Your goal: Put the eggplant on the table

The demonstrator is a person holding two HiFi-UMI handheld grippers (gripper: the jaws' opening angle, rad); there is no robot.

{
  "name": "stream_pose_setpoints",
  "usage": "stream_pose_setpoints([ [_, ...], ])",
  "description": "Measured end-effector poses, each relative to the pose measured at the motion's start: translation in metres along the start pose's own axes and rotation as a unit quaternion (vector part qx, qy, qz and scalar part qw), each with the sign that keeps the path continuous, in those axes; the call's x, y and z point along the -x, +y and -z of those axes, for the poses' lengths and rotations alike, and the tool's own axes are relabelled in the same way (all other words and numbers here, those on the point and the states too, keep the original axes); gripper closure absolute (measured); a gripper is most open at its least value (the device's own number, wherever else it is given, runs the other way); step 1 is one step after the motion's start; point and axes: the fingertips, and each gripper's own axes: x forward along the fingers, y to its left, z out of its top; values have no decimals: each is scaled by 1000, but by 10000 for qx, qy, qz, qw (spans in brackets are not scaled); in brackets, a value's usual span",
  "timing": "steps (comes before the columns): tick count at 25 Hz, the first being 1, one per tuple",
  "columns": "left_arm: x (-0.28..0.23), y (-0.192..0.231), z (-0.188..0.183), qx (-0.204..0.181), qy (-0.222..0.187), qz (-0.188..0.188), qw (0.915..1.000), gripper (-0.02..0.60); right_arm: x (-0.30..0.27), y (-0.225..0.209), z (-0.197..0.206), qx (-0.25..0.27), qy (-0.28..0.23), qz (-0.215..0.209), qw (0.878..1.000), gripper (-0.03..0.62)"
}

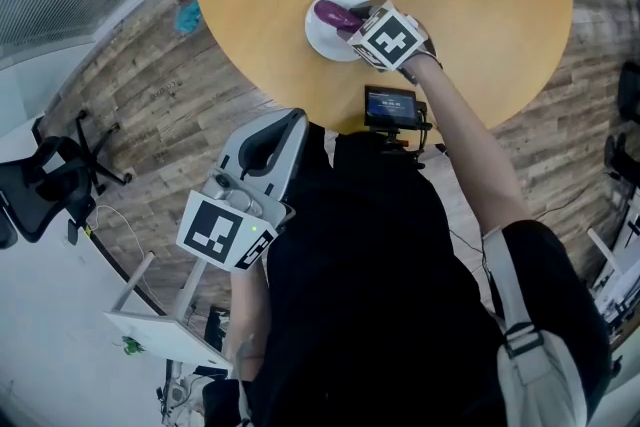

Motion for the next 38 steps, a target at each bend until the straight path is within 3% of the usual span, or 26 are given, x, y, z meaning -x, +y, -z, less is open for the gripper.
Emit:
stream_pose_setpoints([
  [21, 6, -1, 1, 27, -63, -113, 9999, 571, -3, 2, 1, 243, 150, 6, 9996, 402],
  [38, 14, -8, 4, 4, -139, -177, 9997, 571, 7, 7, -6, 283, -18, 11, 9996, 370],
])
